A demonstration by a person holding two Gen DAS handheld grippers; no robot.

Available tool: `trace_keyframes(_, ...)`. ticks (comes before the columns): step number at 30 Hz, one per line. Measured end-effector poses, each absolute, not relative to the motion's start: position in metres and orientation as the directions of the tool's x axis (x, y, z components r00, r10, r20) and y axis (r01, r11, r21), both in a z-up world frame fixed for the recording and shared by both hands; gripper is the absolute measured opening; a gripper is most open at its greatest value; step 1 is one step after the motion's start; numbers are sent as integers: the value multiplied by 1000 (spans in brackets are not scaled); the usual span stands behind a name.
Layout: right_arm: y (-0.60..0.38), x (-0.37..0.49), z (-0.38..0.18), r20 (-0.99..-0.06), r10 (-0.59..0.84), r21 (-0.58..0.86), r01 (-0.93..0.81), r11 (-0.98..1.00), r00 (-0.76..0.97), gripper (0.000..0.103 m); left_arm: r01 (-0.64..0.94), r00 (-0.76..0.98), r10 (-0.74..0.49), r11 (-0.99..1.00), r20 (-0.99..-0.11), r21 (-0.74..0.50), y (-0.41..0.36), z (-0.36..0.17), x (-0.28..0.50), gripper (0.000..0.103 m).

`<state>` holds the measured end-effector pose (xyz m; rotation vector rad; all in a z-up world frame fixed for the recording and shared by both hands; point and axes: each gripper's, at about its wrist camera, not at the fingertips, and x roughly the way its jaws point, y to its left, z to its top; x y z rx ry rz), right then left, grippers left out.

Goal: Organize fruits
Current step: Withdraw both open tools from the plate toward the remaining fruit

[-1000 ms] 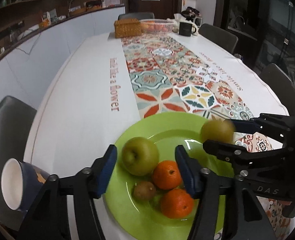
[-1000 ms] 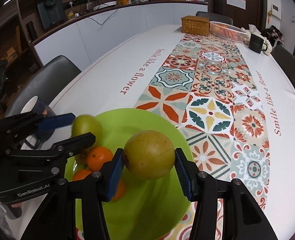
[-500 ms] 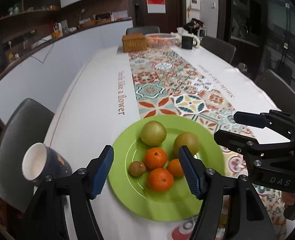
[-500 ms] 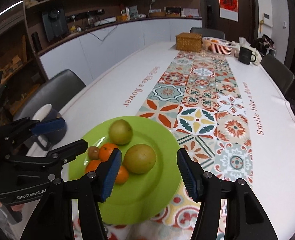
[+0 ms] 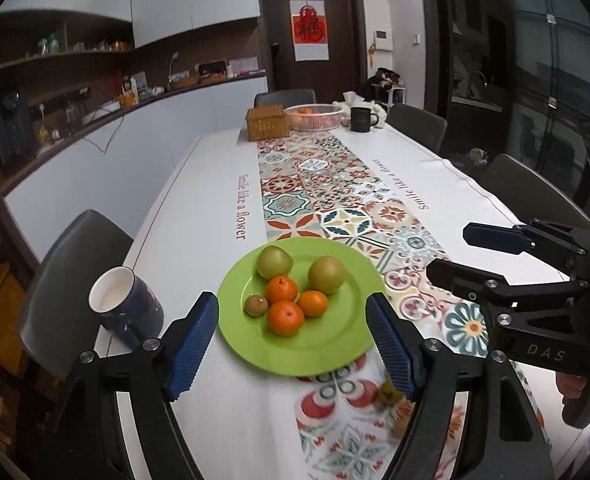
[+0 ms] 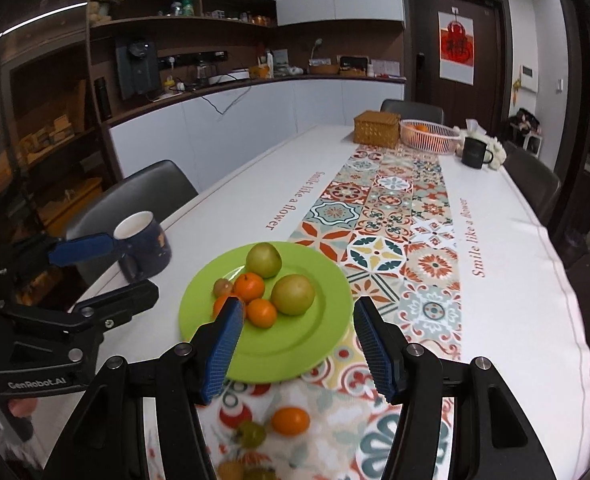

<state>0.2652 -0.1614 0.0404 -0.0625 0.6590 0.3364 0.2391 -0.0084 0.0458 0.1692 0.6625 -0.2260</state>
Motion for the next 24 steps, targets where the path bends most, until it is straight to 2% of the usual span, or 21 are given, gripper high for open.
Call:
trace_keyframes(11,-175,203,41,-602,287,-40,-387,921,745,58,327,773,-192,937,-605,120,-30,41,180,78)
trace_keyframes(24,-169,171,7,-683,293,-158,-526,836,670,58,461,718,-267,874,-643,152,-45,-1,149,78)
